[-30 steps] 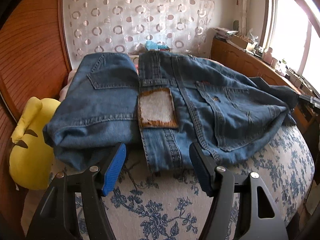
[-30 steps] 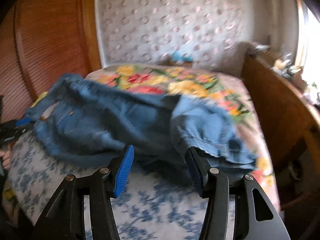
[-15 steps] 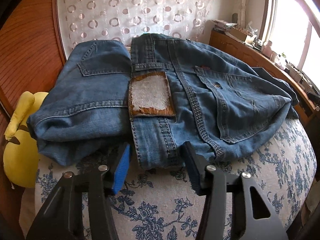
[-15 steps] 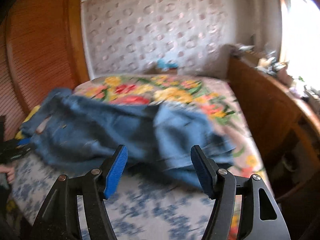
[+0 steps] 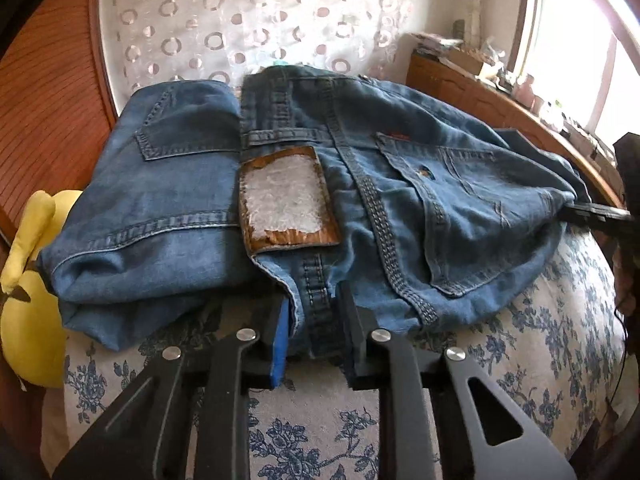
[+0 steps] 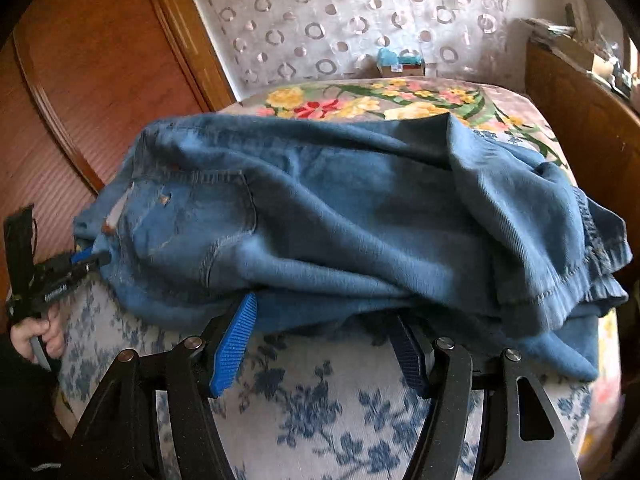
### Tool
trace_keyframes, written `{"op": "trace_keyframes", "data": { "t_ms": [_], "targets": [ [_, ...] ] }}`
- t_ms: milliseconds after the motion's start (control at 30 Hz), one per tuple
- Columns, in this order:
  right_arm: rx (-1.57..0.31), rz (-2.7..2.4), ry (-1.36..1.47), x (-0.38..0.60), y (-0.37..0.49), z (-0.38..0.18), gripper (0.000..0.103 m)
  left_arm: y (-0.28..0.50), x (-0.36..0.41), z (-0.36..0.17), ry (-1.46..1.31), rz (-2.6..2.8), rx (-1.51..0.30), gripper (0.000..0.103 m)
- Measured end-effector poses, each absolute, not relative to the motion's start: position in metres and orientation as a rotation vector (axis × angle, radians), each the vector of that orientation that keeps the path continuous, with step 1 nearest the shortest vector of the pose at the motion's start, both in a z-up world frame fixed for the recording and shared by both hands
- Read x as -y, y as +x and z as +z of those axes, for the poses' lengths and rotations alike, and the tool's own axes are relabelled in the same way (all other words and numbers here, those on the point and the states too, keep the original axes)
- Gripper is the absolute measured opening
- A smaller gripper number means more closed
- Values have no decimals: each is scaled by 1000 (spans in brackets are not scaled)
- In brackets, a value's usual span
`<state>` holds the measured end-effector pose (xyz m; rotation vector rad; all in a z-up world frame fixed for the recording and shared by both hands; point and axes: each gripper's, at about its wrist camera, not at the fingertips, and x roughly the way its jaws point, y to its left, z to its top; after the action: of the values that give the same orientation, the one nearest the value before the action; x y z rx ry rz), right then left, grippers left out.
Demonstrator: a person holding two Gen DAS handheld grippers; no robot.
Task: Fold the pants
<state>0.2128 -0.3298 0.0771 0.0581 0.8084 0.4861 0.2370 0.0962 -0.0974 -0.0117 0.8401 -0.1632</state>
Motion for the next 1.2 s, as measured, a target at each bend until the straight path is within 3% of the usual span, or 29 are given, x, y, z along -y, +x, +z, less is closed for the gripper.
{"op": "trace_keyframes", "data": {
  "t_ms": [67, 200, 267, 500, 833, 1200],
  "targets": [
    [-815, 471, 57, 337, 221, 75, 58, 236, -96, -95, -14, -166, -836, 18],
    [-829, 464, 30, 344, 222, 63, 20, 229, -93, -83, -14, -169, -796, 14],
    [-819, 472, 36, 346, 220, 63, 14, 223, -89, -71, -8, -163, -757, 12],
    [-704, 474, 22, 341, 183, 77, 10, 199, -89, -15, 16, -130, -613, 6],
    [-604, 562, -26, 306, 99, 84, 10, 135, -127, 22, 5, -54, -504, 3],
    [-606, 620, -54, 307, 2, 64, 10, 46, -149, -4, -26, -43, -542, 3]
  ]
}}
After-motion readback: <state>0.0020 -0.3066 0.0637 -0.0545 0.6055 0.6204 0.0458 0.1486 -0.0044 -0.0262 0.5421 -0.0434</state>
